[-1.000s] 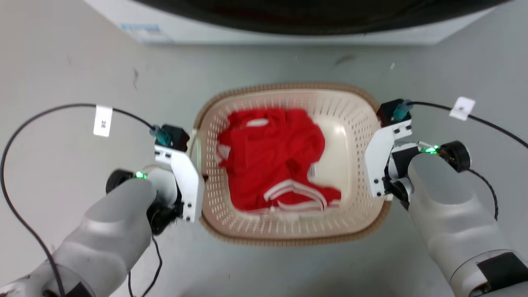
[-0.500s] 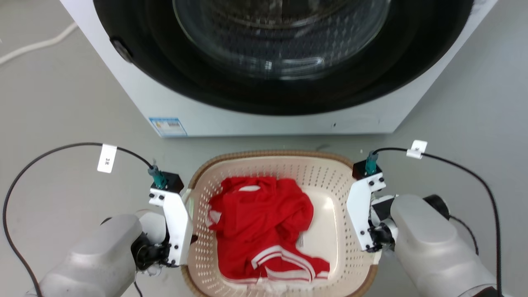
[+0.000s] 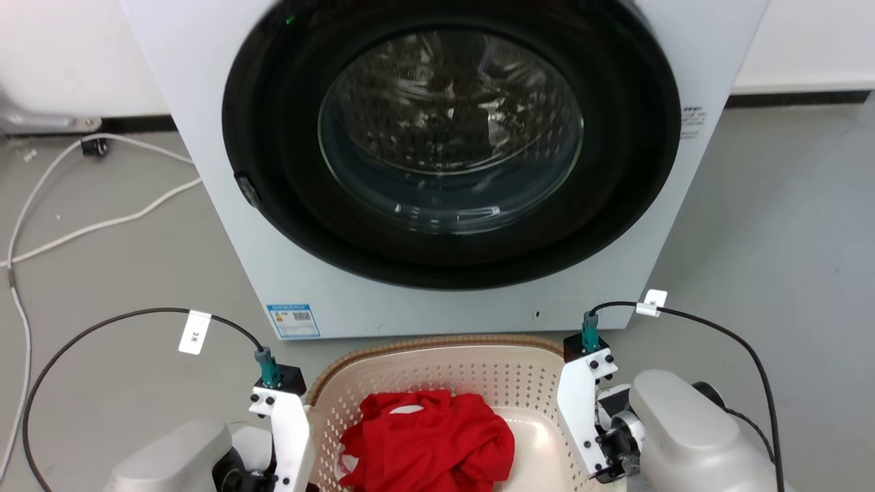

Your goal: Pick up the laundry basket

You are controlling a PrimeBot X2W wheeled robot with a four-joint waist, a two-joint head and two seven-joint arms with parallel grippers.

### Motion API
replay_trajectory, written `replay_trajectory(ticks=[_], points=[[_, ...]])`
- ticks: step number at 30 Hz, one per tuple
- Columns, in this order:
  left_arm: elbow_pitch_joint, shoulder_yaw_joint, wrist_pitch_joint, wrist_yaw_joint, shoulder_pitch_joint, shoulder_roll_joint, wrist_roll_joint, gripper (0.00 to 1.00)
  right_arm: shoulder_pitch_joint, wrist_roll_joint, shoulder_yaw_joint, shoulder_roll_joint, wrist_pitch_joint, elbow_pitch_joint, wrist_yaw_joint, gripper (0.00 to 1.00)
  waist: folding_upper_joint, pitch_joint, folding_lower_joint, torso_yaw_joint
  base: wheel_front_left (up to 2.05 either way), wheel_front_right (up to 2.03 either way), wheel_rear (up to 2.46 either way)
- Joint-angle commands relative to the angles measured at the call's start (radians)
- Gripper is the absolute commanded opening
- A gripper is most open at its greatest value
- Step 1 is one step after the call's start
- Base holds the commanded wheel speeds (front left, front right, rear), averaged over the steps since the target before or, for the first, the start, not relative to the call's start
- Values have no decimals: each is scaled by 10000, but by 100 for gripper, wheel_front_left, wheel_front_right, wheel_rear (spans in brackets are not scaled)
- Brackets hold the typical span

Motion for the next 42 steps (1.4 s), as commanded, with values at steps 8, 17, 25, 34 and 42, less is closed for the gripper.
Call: replay_trajectory(ticks=[8, 17, 25, 34, 42], points=[[-191, -72, 787, -18, 190, 235, -111, 0, 30, 690, 308, -131, 508, -421, 13, 0, 0, -520, 5, -54, 0, 0, 0], [-416, -72, 1218, -26, -28, 258, -259, 0, -66, 1071, 695, -100, 854, -444, 14, 0, 0, -552, 5, -122, 0, 0, 0], [-450, -68, 1327, -26, -51, 250, -369, 0, -270, 1263, 795, -91, 913, -219, 14, 0, 0, -514, 5, -182, 0, 0, 0], [-495, -68, 1480, -26, -129, 268, -430, 0, -376, 1401, 922, -91, 955, -128, 14, 0, 0, -464, 5, -152, 0, 0, 0], [-530, -70, 1514, -27, -162, 240, -483, 0, -484, 1493, 1039, -91, 949, -72, 13, 0, 0, -443, 5, -131, 0, 0, 0]])
